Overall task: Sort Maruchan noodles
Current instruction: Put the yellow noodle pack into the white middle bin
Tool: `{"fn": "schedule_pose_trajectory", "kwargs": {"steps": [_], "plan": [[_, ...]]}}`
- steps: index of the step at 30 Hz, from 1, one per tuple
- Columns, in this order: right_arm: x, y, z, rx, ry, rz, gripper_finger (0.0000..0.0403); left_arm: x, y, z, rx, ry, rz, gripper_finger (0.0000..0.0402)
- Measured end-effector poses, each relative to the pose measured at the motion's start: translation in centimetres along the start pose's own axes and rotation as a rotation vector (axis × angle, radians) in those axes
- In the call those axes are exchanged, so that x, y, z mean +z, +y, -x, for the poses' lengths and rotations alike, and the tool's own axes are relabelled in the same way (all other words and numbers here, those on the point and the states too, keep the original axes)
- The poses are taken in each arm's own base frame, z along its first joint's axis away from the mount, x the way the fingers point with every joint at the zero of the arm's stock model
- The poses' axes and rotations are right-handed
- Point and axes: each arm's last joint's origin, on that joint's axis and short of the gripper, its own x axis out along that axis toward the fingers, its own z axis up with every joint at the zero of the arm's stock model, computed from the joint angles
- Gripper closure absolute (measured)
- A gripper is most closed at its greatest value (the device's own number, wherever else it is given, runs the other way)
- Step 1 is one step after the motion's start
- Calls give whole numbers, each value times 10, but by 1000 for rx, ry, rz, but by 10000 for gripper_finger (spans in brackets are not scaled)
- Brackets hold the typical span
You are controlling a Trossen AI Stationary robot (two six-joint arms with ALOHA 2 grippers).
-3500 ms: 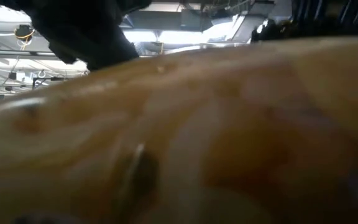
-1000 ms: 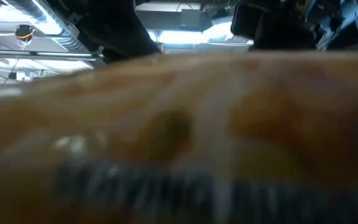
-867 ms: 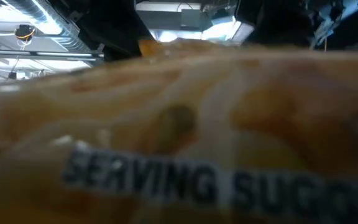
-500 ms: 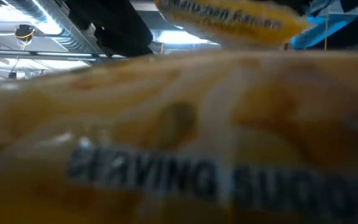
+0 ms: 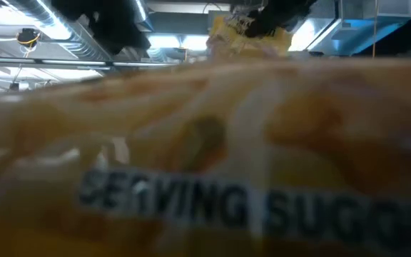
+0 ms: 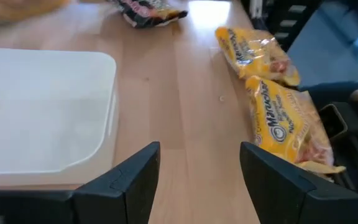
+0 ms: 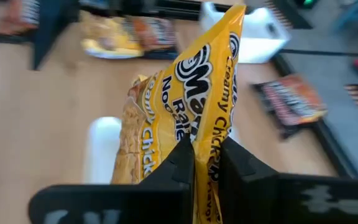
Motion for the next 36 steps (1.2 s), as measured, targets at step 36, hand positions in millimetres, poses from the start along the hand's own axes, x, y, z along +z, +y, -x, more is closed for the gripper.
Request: {"fn": "schedule_pose_trajectory", "kwargs": {"steps": [36], "plan": [[-24,-37,-84,-70,165,358,380,-22,75,-11,156,-109,37,186]]}}
